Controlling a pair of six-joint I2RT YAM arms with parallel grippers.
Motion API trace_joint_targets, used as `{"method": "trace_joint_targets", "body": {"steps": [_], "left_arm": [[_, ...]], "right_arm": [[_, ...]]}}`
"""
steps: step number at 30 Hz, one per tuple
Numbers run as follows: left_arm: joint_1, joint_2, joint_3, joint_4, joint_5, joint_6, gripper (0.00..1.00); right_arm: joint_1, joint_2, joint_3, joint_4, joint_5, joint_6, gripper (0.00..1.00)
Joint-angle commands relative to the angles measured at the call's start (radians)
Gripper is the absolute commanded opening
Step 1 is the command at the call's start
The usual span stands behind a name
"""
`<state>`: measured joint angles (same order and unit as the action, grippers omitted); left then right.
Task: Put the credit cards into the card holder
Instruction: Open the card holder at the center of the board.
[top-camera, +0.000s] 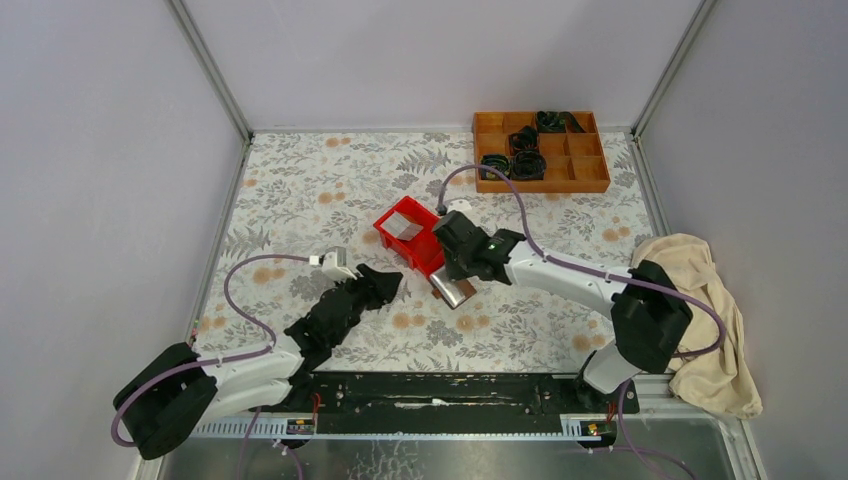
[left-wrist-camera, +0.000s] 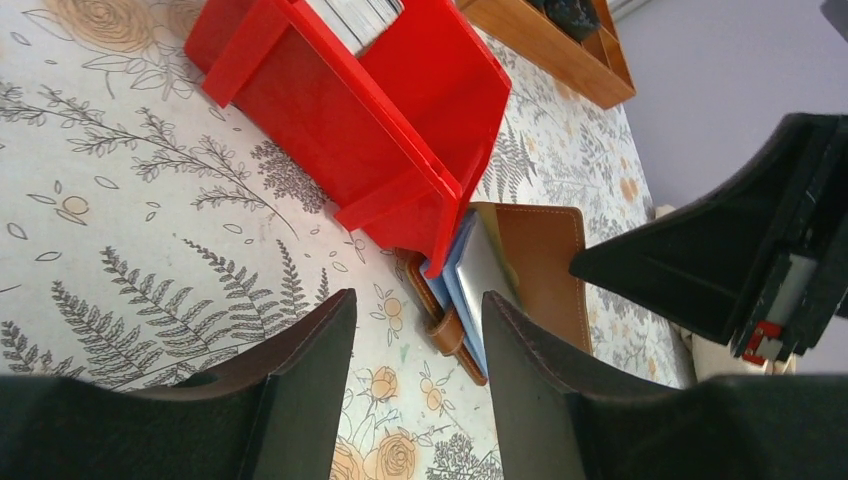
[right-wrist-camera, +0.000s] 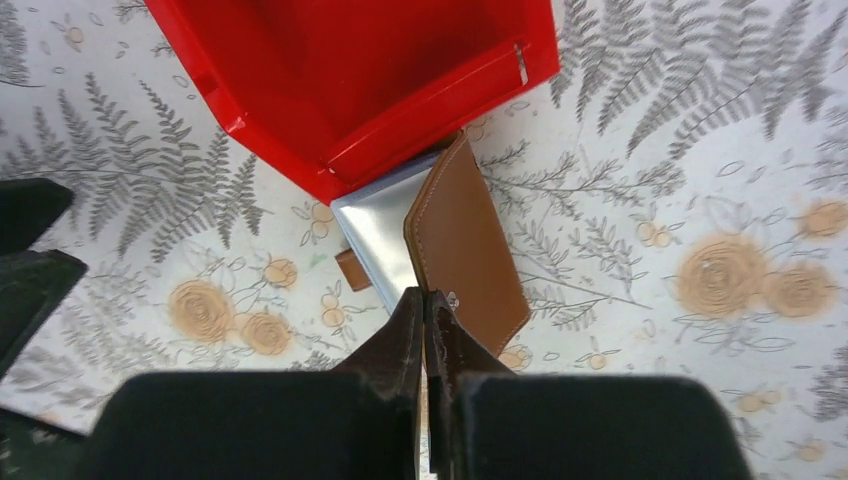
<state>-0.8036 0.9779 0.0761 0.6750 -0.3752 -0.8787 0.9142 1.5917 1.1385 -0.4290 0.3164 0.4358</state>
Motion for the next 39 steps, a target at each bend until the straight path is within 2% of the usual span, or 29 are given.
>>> {"method": "trace_joint_targets", "body": {"steps": [1,11,16,24,39], "left_arm": [[-0.020,-0.003,0.025,0.057,0.039,0.075,0.57],[-0.097,0.147,0.094,0.106,0.083,0.126,0.56],[-0.148,0.233,0.132,0.127,0.067,0.150,0.56],[-0.198,0.354,0.202,0.174,0.076,0.167,0.56],[-0.261,0.575,0.336,0.205,0.045,0.196,0.56]], "right_arm": [[-0.076,-0.105,-0.089,0.092,-0.219,0.124,0.00],[-0.314,-0.223,-0.349,0.321,-0.547,0.255,0.00],[-0.399,-0.232,-0.400,0.365,-0.625,0.270,0.00],[-0.524,-0.283,-0.435,0.353,-0.676,0.252,0.00],[-0.617,-0.279,-0.476,0.318,-0.655,0.188,0.00]]}}
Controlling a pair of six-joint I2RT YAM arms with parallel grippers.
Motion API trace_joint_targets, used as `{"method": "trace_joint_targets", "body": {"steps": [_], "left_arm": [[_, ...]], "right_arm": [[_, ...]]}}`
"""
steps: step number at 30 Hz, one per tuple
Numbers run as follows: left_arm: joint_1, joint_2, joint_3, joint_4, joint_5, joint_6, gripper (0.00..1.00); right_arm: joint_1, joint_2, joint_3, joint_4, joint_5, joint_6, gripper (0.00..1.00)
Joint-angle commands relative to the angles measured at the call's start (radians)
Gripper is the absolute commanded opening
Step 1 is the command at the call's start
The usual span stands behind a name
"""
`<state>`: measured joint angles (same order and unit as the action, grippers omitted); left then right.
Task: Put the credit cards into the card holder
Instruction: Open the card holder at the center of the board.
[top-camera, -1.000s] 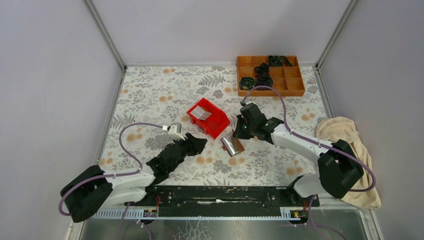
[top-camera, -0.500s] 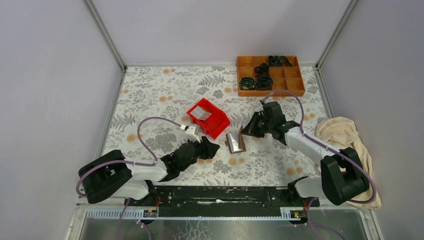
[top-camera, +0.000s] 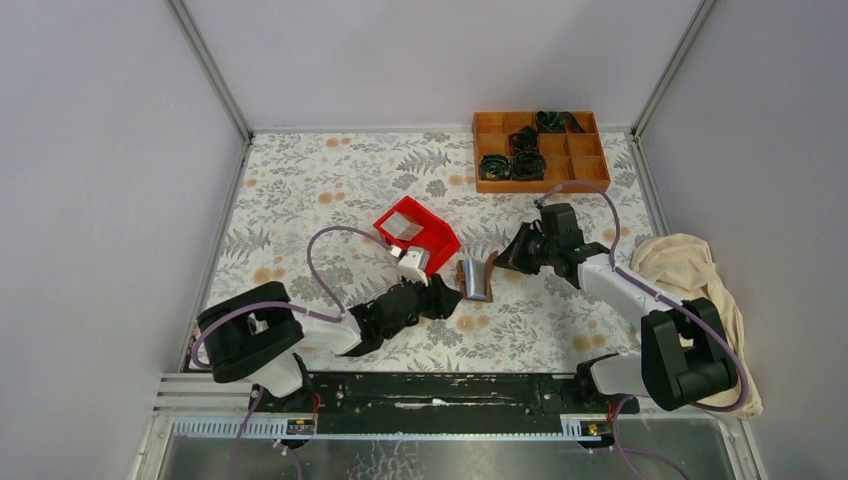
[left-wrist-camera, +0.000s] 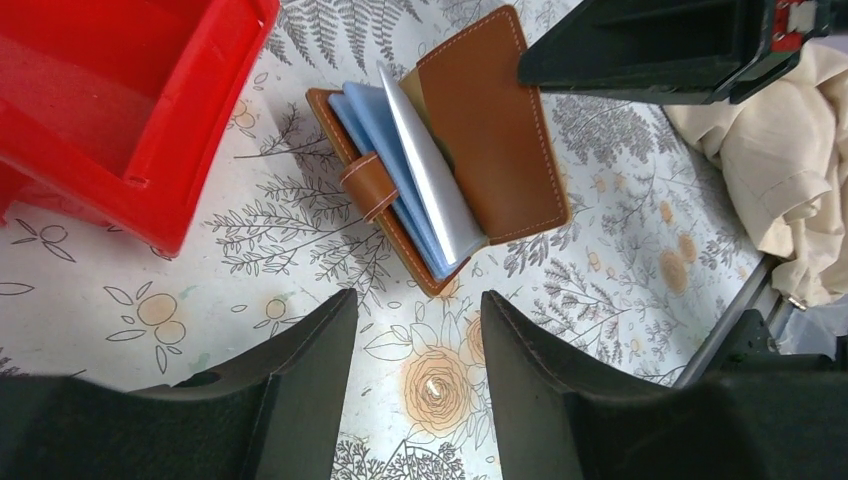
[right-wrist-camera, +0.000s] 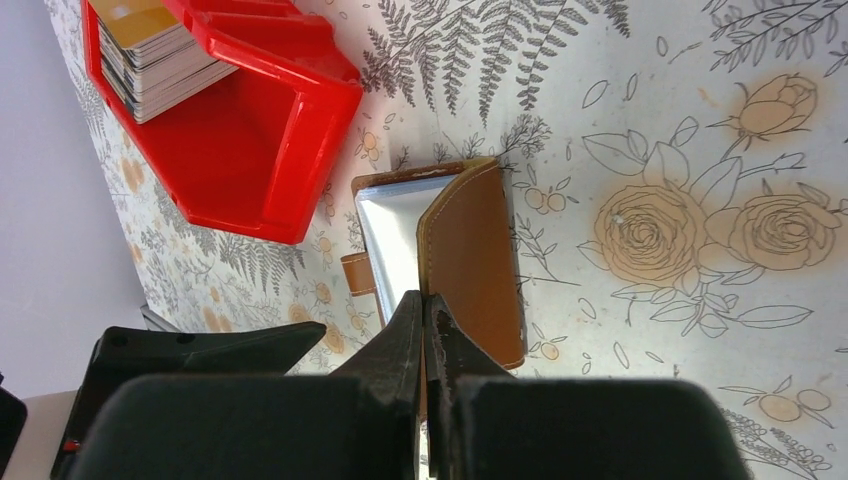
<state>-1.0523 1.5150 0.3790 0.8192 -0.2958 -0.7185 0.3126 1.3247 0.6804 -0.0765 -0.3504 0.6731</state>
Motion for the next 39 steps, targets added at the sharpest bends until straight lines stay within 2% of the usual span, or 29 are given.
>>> {"method": "trace_joint_targets", "body": {"steps": [1,22,29,39], "left_arm": [[-0.013,0.048,0.041,0.058,-0.039,0.038,0.56],[-0.018,0.182,0.152,0.017,-0.167,0.039,0.56],[-0.018,0.195,0.141,0.014,-0.221,0.027,0.56],[-0.017,0.180,0.117,0.089,-0.274,0.034,0.56]], "right_arm": [[-0.017,-0.012,-0.018,-0.036,0.012,-0.053,0.00],[-0.088,0.009,-0.044,-0.047,-0.004,-0.114,0.00],[-0.102,0.024,-0.048,-0.045,-0.006,-0.128,0.00],[-0.107,0.033,-0.053,-0.049,0.014,-0.145,0.00]]}}
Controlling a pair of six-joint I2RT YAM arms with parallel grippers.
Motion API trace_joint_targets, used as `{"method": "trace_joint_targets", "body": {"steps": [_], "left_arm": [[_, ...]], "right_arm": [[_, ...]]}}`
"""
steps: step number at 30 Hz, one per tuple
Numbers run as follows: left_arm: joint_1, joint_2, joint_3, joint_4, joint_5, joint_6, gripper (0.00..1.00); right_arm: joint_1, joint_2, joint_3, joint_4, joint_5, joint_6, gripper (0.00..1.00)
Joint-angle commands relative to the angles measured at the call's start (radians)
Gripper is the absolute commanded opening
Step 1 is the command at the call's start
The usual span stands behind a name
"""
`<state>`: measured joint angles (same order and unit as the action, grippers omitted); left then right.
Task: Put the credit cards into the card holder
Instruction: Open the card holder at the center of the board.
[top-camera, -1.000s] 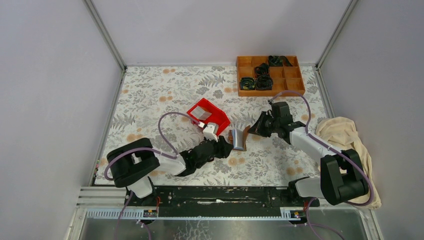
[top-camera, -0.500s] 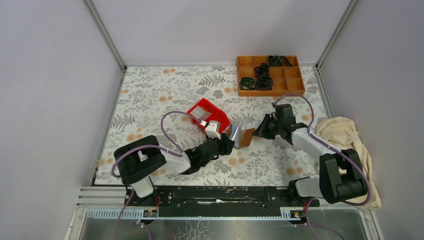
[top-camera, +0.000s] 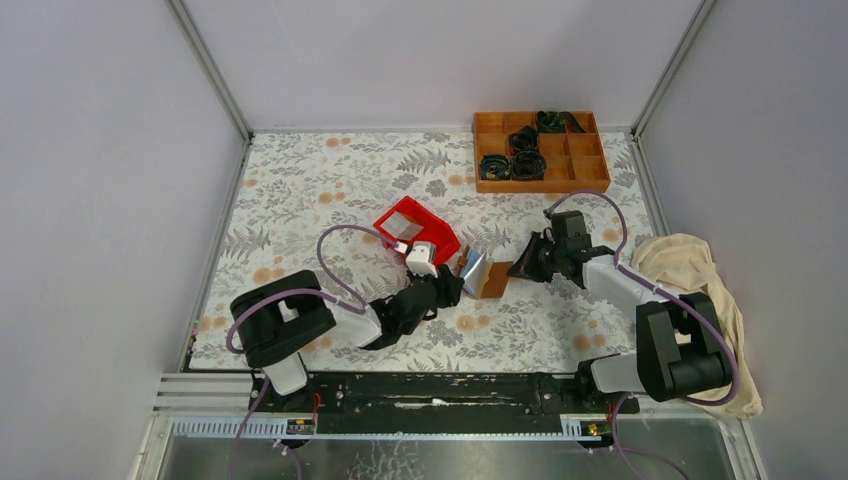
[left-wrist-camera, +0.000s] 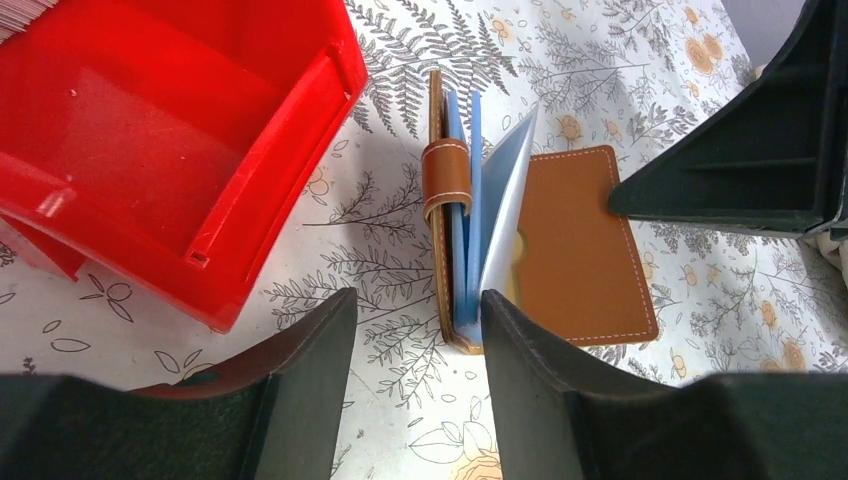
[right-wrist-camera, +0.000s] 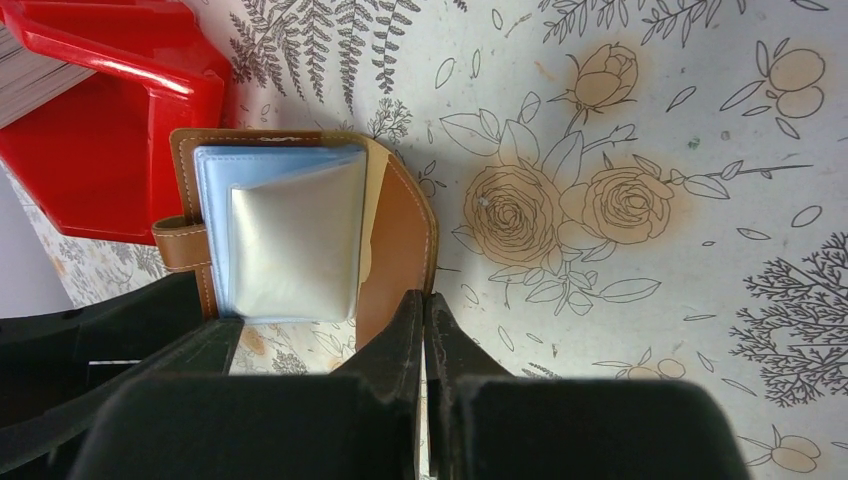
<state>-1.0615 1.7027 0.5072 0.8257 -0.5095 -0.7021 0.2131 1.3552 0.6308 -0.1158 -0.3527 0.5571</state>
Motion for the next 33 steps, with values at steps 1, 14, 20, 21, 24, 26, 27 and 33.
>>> {"method": "trace_joint_targets", "body": {"steps": [1,14,20,21,24,26,27,33], "left_arm": [[-0.009,-0.010,-0.008,0.083,-0.061,0.023,0.56],[-0.009,-0.007,0.017,0.081,-0.069,0.055,0.57],[-0.008,-0.009,0.018,0.082,-0.075,0.061,0.57],[-0.006,-0.012,0.017,0.083,-0.075,0.063,0.57],[-0.006,-0.018,0.024,0.080,-0.079,0.070,0.58],[-0.007,-0.017,0.032,0.071,-0.079,0.076,0.58],[-0.007,-0.017,0.035,0.068,-0.079,0.078,0.58],[-0.007,-0.014,0.034,0.071,-0.079,0.079,0.58]], "right_arm": [[-0.007,0.002,-0.003,-0.013,0.017,-0.031,0.00],[-0.006,0.007,-0.002,-0.016,0.024,-0.040,0.00],[-0.007,0.009,0.000,-0.016,0.027,-0.045,0.00],[-0.006,0.010,0.000,-0.016,0.027,-0.045,0.00],[-0.007,0.012,0.000,-0.017,0.029,-0.046,0.00],[-0.006,0.010,0.000,-0.016,0.029,-0.046,0.00],[-0.006,0.010,0.000,-0.017,0.030,-0.047,0.00],[-0.007,0.015,0.001,-0.018,0.033,-0.049,0.00]]}}
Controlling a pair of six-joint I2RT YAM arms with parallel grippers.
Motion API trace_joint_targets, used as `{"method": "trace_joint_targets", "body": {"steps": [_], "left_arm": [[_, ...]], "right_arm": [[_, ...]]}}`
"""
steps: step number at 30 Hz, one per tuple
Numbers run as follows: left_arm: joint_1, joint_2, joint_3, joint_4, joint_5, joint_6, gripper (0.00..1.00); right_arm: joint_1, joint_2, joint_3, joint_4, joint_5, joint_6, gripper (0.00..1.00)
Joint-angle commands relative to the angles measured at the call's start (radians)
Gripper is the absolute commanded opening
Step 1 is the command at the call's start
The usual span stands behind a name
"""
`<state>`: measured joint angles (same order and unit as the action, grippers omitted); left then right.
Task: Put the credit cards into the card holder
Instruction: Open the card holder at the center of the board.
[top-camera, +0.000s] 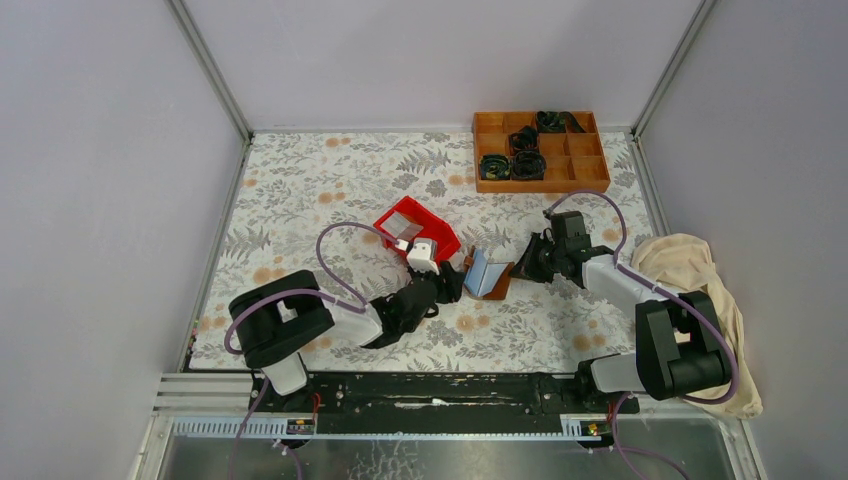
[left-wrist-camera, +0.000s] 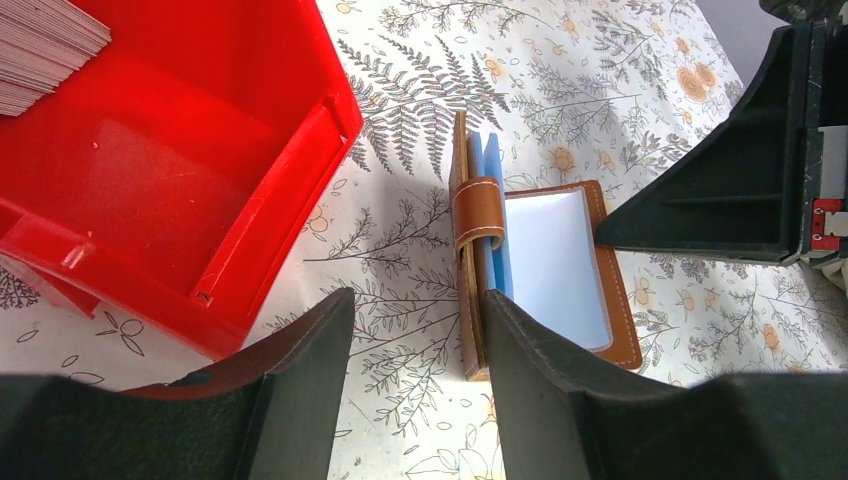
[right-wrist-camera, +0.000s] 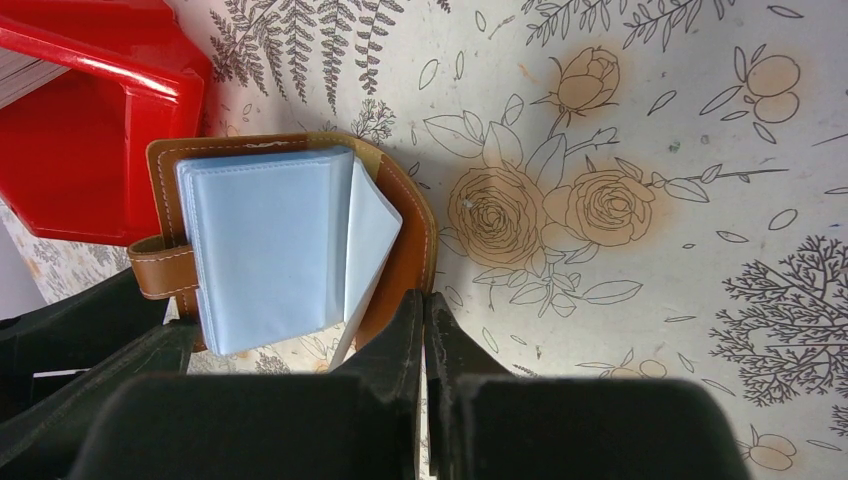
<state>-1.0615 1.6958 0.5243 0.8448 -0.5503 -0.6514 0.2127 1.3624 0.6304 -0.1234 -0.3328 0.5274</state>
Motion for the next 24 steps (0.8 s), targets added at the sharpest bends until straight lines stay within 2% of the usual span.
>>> {"method": "trace_joint_targets", "body": {"steps": [1,18,24], "left_arm": [[-0.008,-0.006,0.017,0.051,-0.039,0.029,0.58],[-0.007,0.072,0.001,0.059,0.019,-0.031,0.58],[-0.008,0.110,-0.051,0.118,0.037,-0.082,0.56]], "right_arm": [[-0.006,0.008,0.002,-0.011,0.012,-0.020,0.00],[-0.006,0.018,0.011,-0.022,0.023,-0.036,0.00],[-0.007,0.027,0.017,-0.035,0.059,-0.040,0.08]]}}
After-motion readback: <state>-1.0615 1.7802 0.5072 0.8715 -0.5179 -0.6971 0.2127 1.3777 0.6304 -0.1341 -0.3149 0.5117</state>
